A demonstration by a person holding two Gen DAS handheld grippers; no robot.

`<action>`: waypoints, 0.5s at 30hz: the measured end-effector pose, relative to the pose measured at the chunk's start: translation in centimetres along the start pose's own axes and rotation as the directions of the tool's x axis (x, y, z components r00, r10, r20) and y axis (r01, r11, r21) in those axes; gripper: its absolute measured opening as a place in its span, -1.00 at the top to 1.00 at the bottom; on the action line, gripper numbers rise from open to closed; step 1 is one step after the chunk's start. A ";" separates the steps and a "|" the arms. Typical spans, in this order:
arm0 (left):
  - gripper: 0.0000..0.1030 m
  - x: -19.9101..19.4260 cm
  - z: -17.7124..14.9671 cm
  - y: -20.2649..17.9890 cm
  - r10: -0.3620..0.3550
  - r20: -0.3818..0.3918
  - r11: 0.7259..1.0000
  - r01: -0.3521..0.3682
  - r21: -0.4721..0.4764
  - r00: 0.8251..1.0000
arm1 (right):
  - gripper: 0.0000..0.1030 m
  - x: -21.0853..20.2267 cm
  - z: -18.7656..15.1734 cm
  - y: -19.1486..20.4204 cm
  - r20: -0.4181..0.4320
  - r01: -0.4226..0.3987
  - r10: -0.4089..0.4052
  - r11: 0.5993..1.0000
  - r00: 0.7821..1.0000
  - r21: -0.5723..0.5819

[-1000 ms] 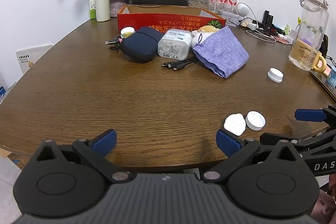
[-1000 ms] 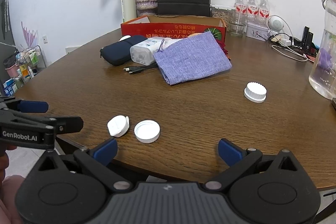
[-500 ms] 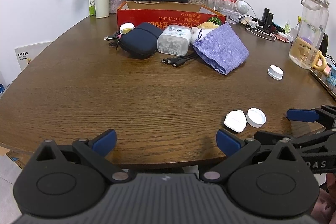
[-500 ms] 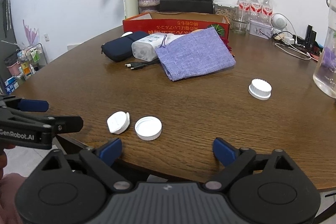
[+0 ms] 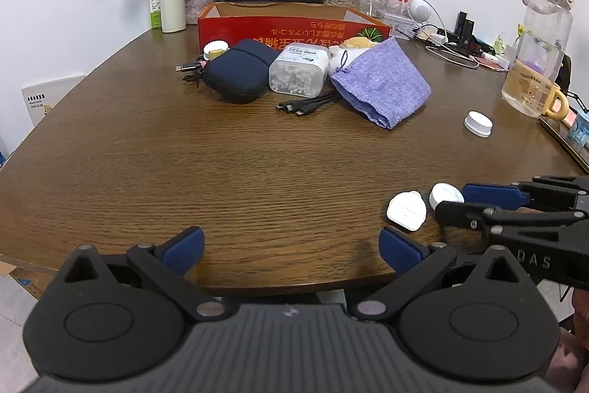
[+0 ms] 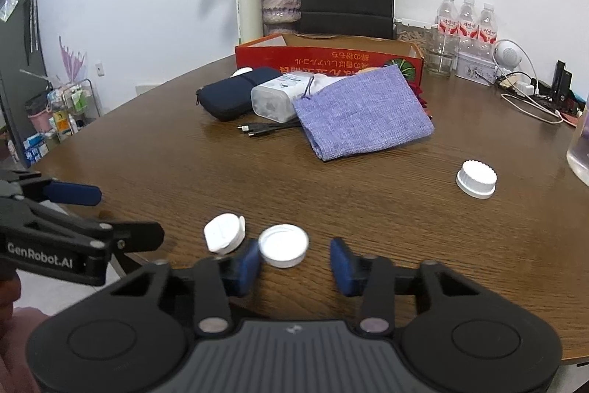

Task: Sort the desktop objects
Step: 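Grasp the flat white round cap with the right tool, then grasp the irregular white cap with the left tool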

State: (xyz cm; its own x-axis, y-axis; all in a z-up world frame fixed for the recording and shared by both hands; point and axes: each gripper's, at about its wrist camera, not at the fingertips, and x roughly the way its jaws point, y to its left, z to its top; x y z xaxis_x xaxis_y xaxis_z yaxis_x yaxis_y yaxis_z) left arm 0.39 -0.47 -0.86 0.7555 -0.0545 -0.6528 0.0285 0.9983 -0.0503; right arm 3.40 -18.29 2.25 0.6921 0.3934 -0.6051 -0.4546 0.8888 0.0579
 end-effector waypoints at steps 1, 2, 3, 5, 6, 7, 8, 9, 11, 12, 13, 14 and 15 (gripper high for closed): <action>-1.00 0.0 0.0 -0.1 -0.002 0.000 1.000 0.002 0.002 1.000 | 0.49 0.0 0.0 -0.1 0.001 -0.005 0.005 1.000 1.000 0.007; -1.00 0.0 0.0 -0.1 -0.004 -0.001 1.000 0.004 0.004 1.000 | 0.49 0.1 0.1 -0.2 0.001 -0.010 0.010 1.000 1.000 0.011; -1.00 0.0 0.0 -0.2 -0.006 -0.002 1.000 0.006 0.007 1.000 | 0.49 0.0 0.1 -0.2 0.003 -0.014 0.014 1.000 1.000 0.011; -1.00 0.0 0.1 -0.3 -0.011 -0.001 1.000 0.011 0.011 1.000 | 0.49 0.0 0.0 -0.2 0.006 -0.019 0.019 1.000 1.000 0.005; -1.00 0.1 0.1 -0.4 -0.014 -0.001 1.000 0.014 0.013 1.000 | 0.49 -0.1 0.0 -0.2 0.007 -0.023 0.023 1.000 1.000 0.006; -1.00 0.1 0.1 -0.5 -0.017 -0.002 1.000 0.017 0.017 1.000 | 0.49 -0.1 -0.1 -0.2 0.007 -0.025 0.025 1.000 1.000 0.008; -1.00 0.1 0.2 -0.6 -0.020 -0.003 1.000 0.020 0.020 1.000 | 0.49 -0.1 -0.1 -0.3 0.007 -0.024 0.024 1.000 1.000 0.009; -1.00 0.2 0.2 -0.7 -0.024 -0.004 0.999 0.024 0.025 1.000 | 0.49 -0.1 0.0 -0.3 0.006 -0.021 0.021 1.000 1.000 0.011; -1.00 0.2 0.2 -0.9 -0.032 -0.003 0.999 0.032 0.032 0.999 | 0.49 0.0 0.0 -0.5 0.006 -0.019 0.019 1.000 1.000 0.014; -1.00 0.3 0.3 -1.0 -0.036 -0.003 0.999 0.036 0.035 0.999 | 0.49 -0.1 0.0 -0.5 0.007 -0.017 0.017 1.000 1.000 0.017; -1.00 0.4 0.3 -1.1 -0.039 -0.004 0.999 0.039 0.038 0.999 | 0.49 -0.1 0.0 -0.5 0.006 -0.016 0.016 1.000 1.000 0.018; -1.00 0.5 0.4 -1.2 -0.044 -0.005 0.998 0.044 0.039 0.999 | 0.49 -0.1 0.0 -0.6 0.006 -0.014 0.014 1.000 1.000 0.016; -1.00 0.6 0.4 -1.3 -0.049 -0.005 0.998 0.049 0.042 0.999 | 0.49 -0.1 -0.1 -0.6 0.006 -0.012 0.012 1.000 1.000 0.014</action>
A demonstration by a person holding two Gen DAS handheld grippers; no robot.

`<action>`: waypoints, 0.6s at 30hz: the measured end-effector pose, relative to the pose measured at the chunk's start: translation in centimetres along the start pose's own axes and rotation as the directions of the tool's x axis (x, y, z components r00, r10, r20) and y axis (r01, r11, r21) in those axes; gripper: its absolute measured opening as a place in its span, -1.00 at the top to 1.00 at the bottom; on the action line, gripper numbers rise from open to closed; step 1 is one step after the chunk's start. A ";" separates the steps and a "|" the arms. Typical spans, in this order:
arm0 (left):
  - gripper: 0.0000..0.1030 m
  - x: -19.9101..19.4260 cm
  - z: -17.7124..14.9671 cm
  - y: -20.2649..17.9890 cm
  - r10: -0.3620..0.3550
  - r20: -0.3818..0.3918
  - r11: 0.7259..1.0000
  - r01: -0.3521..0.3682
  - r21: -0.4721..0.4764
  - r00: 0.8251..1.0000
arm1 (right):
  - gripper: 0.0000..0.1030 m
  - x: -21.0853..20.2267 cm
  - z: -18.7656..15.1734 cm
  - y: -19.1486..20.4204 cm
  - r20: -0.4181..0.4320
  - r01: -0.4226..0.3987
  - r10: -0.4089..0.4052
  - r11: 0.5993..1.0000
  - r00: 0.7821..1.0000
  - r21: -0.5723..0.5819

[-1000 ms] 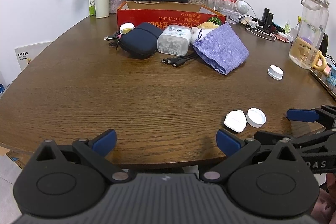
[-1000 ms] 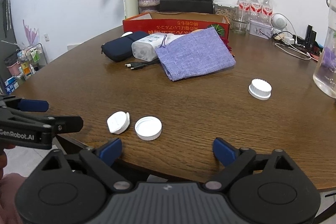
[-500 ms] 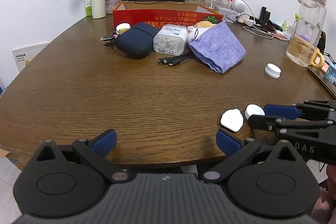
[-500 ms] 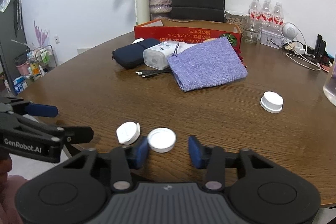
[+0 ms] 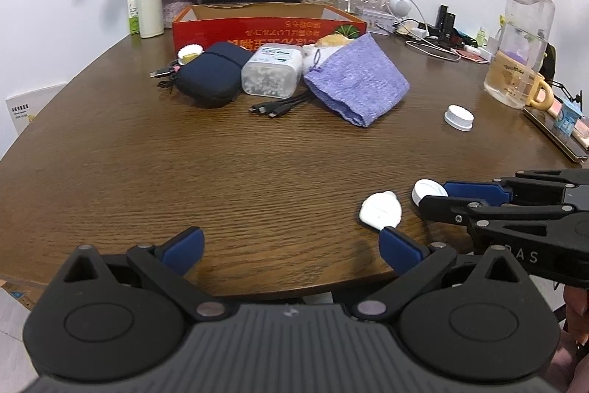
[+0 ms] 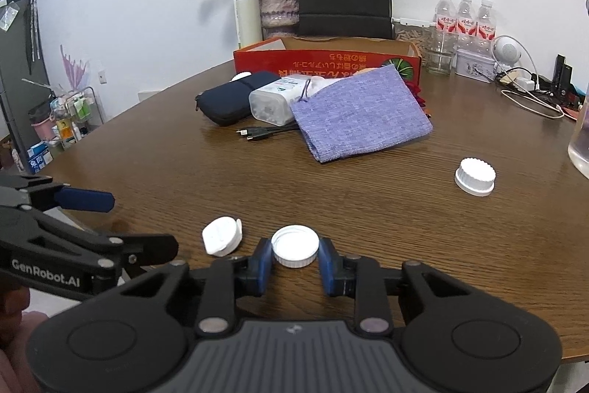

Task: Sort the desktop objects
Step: 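Grasp the irregular white cap with the left tool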

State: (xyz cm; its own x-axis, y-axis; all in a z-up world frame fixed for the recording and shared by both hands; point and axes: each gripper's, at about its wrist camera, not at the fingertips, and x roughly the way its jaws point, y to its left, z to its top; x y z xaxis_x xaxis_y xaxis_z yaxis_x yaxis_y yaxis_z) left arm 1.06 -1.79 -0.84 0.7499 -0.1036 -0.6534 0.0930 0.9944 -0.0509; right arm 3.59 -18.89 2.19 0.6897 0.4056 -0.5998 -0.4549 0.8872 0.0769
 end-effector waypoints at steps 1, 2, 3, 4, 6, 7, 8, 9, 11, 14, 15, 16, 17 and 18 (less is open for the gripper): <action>-1.00 0.1 0.0 -0.1 -0.006 -0.001 1.000 0.006 0.002 1.000 | 0.49 0.0 0.0 0.0 0.000 0.002 -0.002 1.000 1.000 -0.001; -1.00 0.2 0.1 -0.3 -0.013 -0.002 1.000 0.013 0.004 1.000 | 0.49 -0.1 0.0 -0.1 0.000 0.005 -0.005 1.000 1.000 0.000; -1.00 0.4 0.2 -0.4 -0.019 -0.005 1.000 0.019 0.007 1.000 | 0.49 -0.1 0.0 -0.2 0.001 0.007 -0.007 1.000 1.000 0.002; -1.00 0.5 0.2 -0.5 -0.024 -0.007 1.000 0.024 0.010 1.000 | 0.49 -0.1 0.0 -0.3 0.001 0.009 -0.009 1.000 1.000 0.004; -1.00 0.8 0.4 -0.6 -0.038 -0.010 0.999 0.038 0.008 0.999 | 0.49 -0.1 0.0 -0.5 0.002 0.015 -0.015 1.000 1.000 0.005; -1.00 0.9 0.4 -0.6 -0.041 -0.009 0.999 0.042 0.005 0.999 | 0.49 -0.2 0.0 -0.5 0.003 0.016 -0.016 1.000 1.000 0.005; -1.00 1.1 0.5 -0.7 -0.043 -0.009 0.999 0.043 0.003 0.999 | 0.49 -0.2 0.1 -0.5 0.003 0.017 -0.017 1.000 1.000 0.004; -1.00 1.2 0.6 -0.7 -0.050 -0.008 0.999 0.050 0.001 0.999 | 0.49 -0.2 0.1 -0.5 0.003 0.017 -0.017 1.000 1.000 0.003; -1.00 1.3 0.7 -0.9 -0.065 -0.009 0.998 0.065 0.006 0.998 | 0.49 -0.2 0.0 -0.6 0.002 0.017 -0.017 1.000 1.000 0.003; -1.00 1.6 0.8 -1.3 -0.078 -0.011 0.997 0.078 0.018 0.997 | 0.49 -0.1 0.1 -0.6 -0.001 0.022 -0.022 1.000 1.000 0.002; -1.00 1.7 0.8 -1.3 -0.080 -0.012 0.997 0.080 0.017 0.997 | 0.49 -0.1 0.1 -0.7 -0.002 0.025 -0.025 1.000 1.000 0.001; -1.00 1.9 0.8 -1.3 -0.080 -0.012 0.997 0.081 0.015 0.997 | 0.49 -0.1 0.1 -0.7 -0.003 0.025 -0.025 1.000 1.000 0.003; -1.00 1.9 0.8 -1.3 -0.080 -0.012 0.997 0.080 0.013 0.997 | 0.49 -0.1 0.1 -0.8 -0.004 0.027 -0.027 1.000 1.000 0.004; -1.00 2.0 0.9 -1.4 -0.076 -0.012 0.997 0.077 0.012 0.997 | 0.49 0.0 0.1 -0.8 -0.005 0.030 -0.030 1.000 1.000 0.001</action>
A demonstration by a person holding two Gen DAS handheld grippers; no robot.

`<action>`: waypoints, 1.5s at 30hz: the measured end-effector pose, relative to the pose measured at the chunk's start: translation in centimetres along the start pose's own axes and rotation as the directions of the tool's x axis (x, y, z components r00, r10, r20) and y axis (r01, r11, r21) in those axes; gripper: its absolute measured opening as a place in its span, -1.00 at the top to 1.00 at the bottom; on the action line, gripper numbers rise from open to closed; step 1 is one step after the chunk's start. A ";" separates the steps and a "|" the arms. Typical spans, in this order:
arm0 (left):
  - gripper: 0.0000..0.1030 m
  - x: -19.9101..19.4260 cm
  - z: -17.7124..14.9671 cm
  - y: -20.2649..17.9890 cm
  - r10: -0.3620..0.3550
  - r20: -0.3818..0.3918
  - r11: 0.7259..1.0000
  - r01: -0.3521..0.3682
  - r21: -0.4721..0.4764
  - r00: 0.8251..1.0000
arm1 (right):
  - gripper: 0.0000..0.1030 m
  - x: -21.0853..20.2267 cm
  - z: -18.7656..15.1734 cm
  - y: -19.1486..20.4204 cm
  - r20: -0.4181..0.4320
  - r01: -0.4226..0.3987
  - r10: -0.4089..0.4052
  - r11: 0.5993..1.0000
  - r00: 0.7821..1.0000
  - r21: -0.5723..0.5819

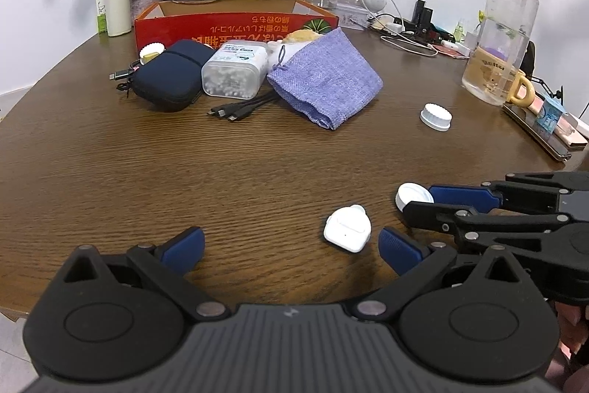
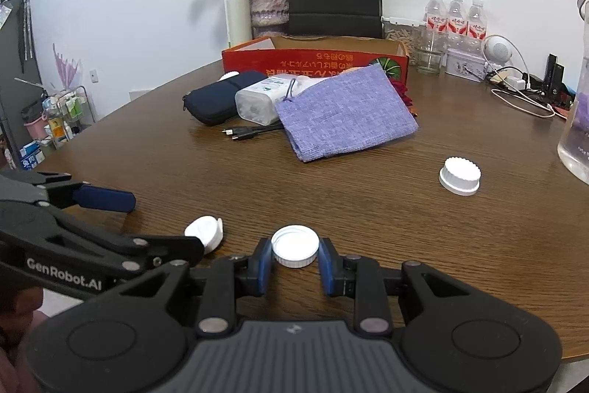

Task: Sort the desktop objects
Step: 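Grasp the irregular white cap with the left tool, then carry both caps into the cardboard box and open both tools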

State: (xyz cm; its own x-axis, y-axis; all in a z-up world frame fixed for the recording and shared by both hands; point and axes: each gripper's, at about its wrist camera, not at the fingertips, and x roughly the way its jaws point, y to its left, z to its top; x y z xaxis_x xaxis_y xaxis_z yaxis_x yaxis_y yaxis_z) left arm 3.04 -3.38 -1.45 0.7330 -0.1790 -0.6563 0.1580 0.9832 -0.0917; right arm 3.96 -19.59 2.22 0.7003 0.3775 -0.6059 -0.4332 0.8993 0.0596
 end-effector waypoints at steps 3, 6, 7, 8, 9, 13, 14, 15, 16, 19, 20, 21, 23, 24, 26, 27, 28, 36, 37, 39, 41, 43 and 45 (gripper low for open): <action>-0.90 0.2 0.0 -0.2 0.017 0.008 1.000 -0.017 0.006 1.000 | 0.49 0.1 0.0 0.0 -0.002 0.003 -0.003 1.000 1.000 -0.007; -0.79 0.3 0.1 -0.5 0.036 0.014 0.999 -0.036 0.017 0.999 | 0.50 0.2 0.1 0.0 -0.004 0.007 -0.007 1.000 1.000 -0.016; -0.76 0.4 0.1 -0.6 0.041 0.016 0.999 -0.041 0.021 0.999 | 0.49 0.2 0.1 -0.1 -0.004 0.008 -0.008 1.000 1.000 -0.016; -0.71 0.4 0.1 -0.7 0.044 0.019 0.999 -0.045 0.024 0.999 | 0.49 0.2 0.1 -0.1 -0.004 0.008 -0.008 1.000 1.000 -0.017; -0.62 0.4 0.1 -0.7 0.049 0.024 0.998 -0.050 0.026 0.999 | 0.49 0.3 0.2 -0.1 -0.005 0.007 -0.007 1.000 1.000 -0.018; -0.17 0.5 0.2 -1.1 0.055 0.049 0.998 -0.057 0.042 0.997 | 0.50 0.4 0.3 0.2 -0.008 -0.013 0.013 1.000 1.000 -0.028; -0.01 0.5 0.2 -1.1 0.054 0.055 0.997 -0.056 0.046 0.997 | 0.50 0.5 0.3 0.3 -0.008 -0.017 0.017 0.999 1.000 -0.033; 0.12 0.6 0.2 -1.2 0.050 0.060 0.997 -0.053 0.052 0.997 | 0.50 0.6 0.4 0.4 -0.009 -0.022 0.021 0.999 1.000 -0.036; 0.17 0.6 0.3 -1.2 0.047 0.064 0.997 -0.050 0.055 0.997 | 0.50 0.6 0.4 0.5 -0.009 -0.026 0.025 0.999 1.000 -0.038; 0.37 0.8 0.5 -1.0 0.045 0.072 0.997 -0.049 0.063 0.996 | 0.50 0.9 0.7 0.8 -0.010 -0.032 0.032 0.999 0.999 -0.042; 0.45 0.9 0.5 -1.0 0.042 0.075 0.997 -0.047 0.066 0.996 | 0.50 1.0 0.8 0.8 -0.010 -0.034 0.034 0.998 0.999 -0.044; 0.45 0.9 0.5 -0.9 0.038 0.078 0.997 -0.043 0.067 0.996 | 0.50 1.2 0.9 0.9 -0.009 -0.035 0.035 0.998 0.999 -0.045; 0.46 1.0 0.5 -0.8 0.027 0.085 0.997 -0.033 0.069 0.996 | 0.50 1.5 1.2 1.0 -0.007 -0.038 0.038 0.998 0.999 -0.047; 0.46 1.0 0.6 -0.6 0.024 0.088 0.997 -0.030 0.067 0.996 | 0.50 1.6 1.3 1.0 -0.007 -0.040 0.039 0.998 0.999 -0.047; 0.46 1.2 0.7 -0.2 0.026 0.091 0.998 -0.031 0.059 0.996 | 0.50 2.0 1.6 0.9 -0.003 -0.041 0.041 0.998 0.999 -0.044; 0.46 1.2 0.9 0.1 0.028 0.093 0.998 -0.033 0.053 0.995 | 0.50 2.1 1.8 0.9 0.000 -0.041 0.041 0.998 0.999 -0.042; 0.46 1.3 1.0 0.3 0.029 0.095 0.998 -0.034 0.049 0.995 | 0.50 2.3 2.1 0.9 0.003 -0.041 0.041 0.998 0.999 -0.039; 0.46 1.4 3.5 2.7 0.043 0.154 0.999 -0.044 0.003 0.987 | 0.50 4.2 4.9 0.9 0.023 -0.044 0.045 0.998 0.999 -0.050; 0.46 1.4 3.8 3.0 0.048 0.160 0.999 -0.048 -0.001 0.986 | 0.50 4.5 5.3 0.9 0.028 -0.045 0.046 0.998 0.999 -0.052; 0.46 1.7 4.9 3.6 0.054 0.171 0.999 -0.053 -0.010 0.984 | 0.50 5.0 6.3 0.9 0.039 -0.045 0.048 0.997 0.998 -0.056; 0.46 2.0 5.9 4.2 0.058 0.183 0.998 -0.056 -0.016 0.981 | 0.50 5.5 7.3 0.8 0.050 -0.044 0.047 0.997 0.998 -0.055; 0.46 2.2 7.0 4.7 0.060 0.198 0.998 -0.058 -0.020 0.978 | 0.50 6.0 8.4 0.6 0.062 -0.040 0.043 0.998 0.997 -0.055; 0.46 2.4 8.4 5.3 0.062 0.215 0.998 -0.059 -0.022 0.975 | 0.50 6.6 9.5 0.4 0.075 -0.035 0.039 0.998 0.996 -0.052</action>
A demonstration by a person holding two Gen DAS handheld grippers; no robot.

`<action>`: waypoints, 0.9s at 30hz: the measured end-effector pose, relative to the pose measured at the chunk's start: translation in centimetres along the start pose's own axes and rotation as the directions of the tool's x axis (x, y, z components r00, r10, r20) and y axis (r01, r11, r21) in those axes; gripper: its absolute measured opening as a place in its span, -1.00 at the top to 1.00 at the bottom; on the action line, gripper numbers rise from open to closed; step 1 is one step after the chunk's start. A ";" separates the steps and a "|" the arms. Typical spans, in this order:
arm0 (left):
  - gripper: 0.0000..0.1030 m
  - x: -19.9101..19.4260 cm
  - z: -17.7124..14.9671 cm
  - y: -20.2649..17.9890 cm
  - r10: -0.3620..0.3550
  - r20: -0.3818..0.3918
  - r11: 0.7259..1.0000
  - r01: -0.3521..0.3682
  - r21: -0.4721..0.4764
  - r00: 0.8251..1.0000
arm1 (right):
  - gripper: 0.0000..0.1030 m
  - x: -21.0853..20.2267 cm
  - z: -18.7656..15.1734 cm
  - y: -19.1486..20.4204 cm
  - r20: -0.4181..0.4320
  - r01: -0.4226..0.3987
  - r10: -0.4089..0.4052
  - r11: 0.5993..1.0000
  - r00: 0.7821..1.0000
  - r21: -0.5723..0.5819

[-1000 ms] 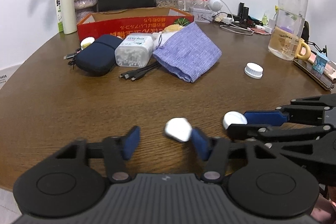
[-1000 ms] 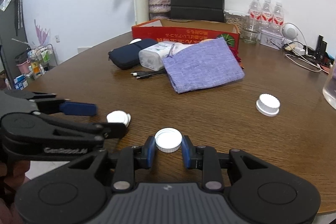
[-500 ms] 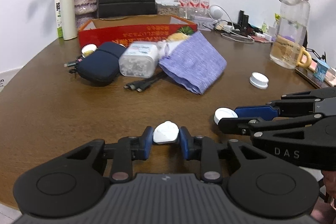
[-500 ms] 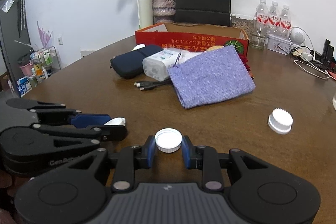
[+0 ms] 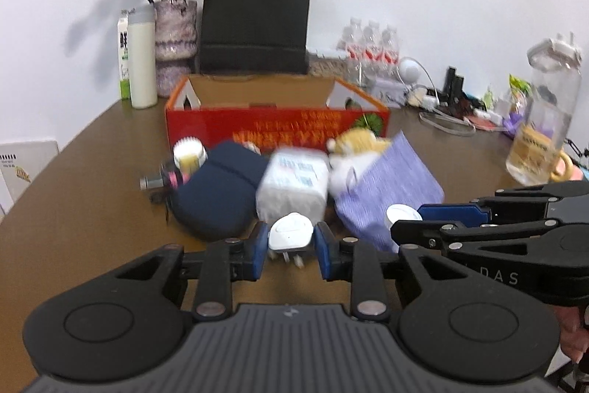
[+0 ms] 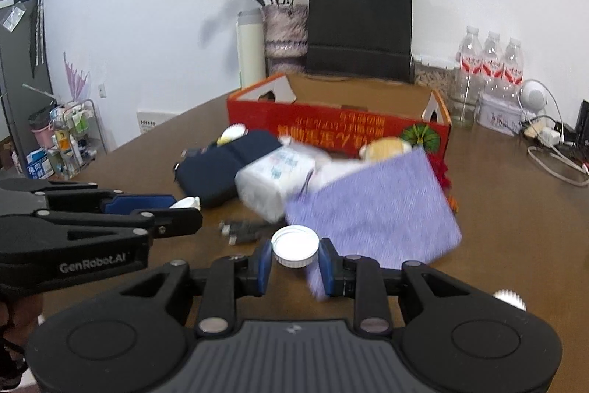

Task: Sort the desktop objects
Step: 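Carry both caps into the cardboard box and open both tools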

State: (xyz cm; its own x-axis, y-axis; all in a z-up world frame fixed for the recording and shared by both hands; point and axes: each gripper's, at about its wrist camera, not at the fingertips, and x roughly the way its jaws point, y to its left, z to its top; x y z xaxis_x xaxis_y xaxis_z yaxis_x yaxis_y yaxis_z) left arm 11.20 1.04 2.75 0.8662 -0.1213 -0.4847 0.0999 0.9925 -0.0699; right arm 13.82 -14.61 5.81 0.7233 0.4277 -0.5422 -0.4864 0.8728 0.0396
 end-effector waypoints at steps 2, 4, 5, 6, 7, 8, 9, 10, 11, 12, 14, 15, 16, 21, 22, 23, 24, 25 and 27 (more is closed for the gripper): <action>0.46 0.5 1.3 0.5 0.001 0.018 1.000 -0.001 -0.002 1.000 | 0.50 0.7 1.2 -0.4 0.014 0.005 -0.005 1.000 1.000 0.004; 0.46 1.2 2.6 0.9 0.002 0.037 1.000 -0.002 -0.004 0.999 | 0.50 1.4 2.5 -0.9 0.027 0.011 -0.011 1.000 1.000 0.007; 0.46 1.6 3.4 1.2 0.002 0.048 1.000 -0.001 -0.005 0.999 | 0.50 1.8 3.2 -1.1 0.034 0.015 -0.015 1.000 0.999 0.007; 0.46 1.9 4.1 1.4 0.001 0.055 1.000 0.000 -0.006 0.998 | 0.50 2.2 3.9 -1.4 0.042 0.019 -0.019 1.000 0.999 0.007; 0.46 2.4 4.7 1.6 -0.001 0.062 1.000 0.001 -0.008 0.998 | 0.50 2.6 4.5 -1.7 0.048 0.022 -0.023 1.000 0.999 0.007; 0.46 2.9 5.5 1.9 -0.004 0.071 1.000 0.005 -0.010 0.997 | 0.50 3.0 5.2 -2.0 0.054 0.026 -0.027 1.000 0.998 0.008; 0.46 3.4 6.1 2.0 -0.005 0.079 1.000 0.006 -0.010 0.997 | 0.50 3.4 5.8 -2.2 0.059 0.029 -0.030 1.000 0.998 0.008; 0.46 3.8 6.8 2.2 -0.006 0.087 1.000 0.006 -0.009 0.996 | 0.50 3.8 6.5 -2.4 0.064 0.034 -0.034 0.999 0.997 0.006; 0.46 4.4 7.6 2.4 -0.007 0.096 1.000 0.008 -0.008 0.995 | 0.50 4.3 7.2 -2.8 0.069 0.038 -0.038 0.999 0.997 0.004; 0.46 4.9 8.2 2.5 -0.008 0.102 1.000 0.009 -0.007 0.995 | 0.50 4.8 8.0 -3.1 0.076 0.043 -0.043 0.999 0.996 0.002; 0.46 6.1 9.5 2.8 -0.009 0.114 1.000 0.010 -0.003 0.993 | 0.50 5.8 9.4 -3.7 0.088 0.052 -0.053 0.999 0.995 0.004; 0.46 6.8 10.2 3.0 -0.008 0.120 1.000 0.009 -0.002 0.993 | 0.50 6.3 10.0 -4.1 0.096 0.057 -0.057 0.998 0.994 0.006; 0.46 7.4 10.9 3.2 -0.006 0.125 1.000 0.007 -0.001 0.992 | 0.50 6.8 10.6 -4.4 0.102 0.061 -0.061 0.998 0.993 0.007; 0.46 10.8 13.4 4.2 -0.001 0.145 1.000 0.003 -0.014 0.989 | 0.50 10.0 13.7 -6.2 0.120 0.083 -0.083 0.997 0.989 0.010; 0.46 11.5 13.9 4.4 -0.002 0.148 1.000 0.004 -0.016 0.989 | 0.50 10.6 14.1 -6.5 0.121 0.086 -0.086 0.996 0.989 0.011; 0.46 12.0 14.2 4.5 -0.001 0.150 1.000 0.003 -0.017 0.989 | 0.50 11.3 14.6 -6.8 0.122 0.088 -0.089 0.996 0.989 0.012; 0.46 12.8 14.6 4.7 0.001 0.152 1.000 0.002 -0.018 0.988 | 0.50 12.1 15.1 -7.1 0.120 0.089 -0.090 0.996 0.989 0.014; 0.46 13.4 14.9 4.9 0.001 0.155 1.000 0.003 -0.025 0.988 | 0.50 12.8 15.4 -7.3 0.116 0.090 -0.091 0.996 0.989 0.015; 0.46 14.7 15.5 5.5 -0.001 0.163 0.999 0.009 -0.044 0.987 | 0.50 14.3 16.1 -7.8 0.108 0.094 -0.095 0.995 0.990 0.015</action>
State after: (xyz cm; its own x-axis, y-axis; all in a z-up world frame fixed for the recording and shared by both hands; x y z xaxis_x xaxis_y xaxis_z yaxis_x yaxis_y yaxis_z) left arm 32.08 4.86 8.78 0.9342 -0.1191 -0.3364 0.0859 0.9900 -0.1121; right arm 35.86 -11.55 11.29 0.8147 0.3660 -0.4498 -0.4093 0.9124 0.0011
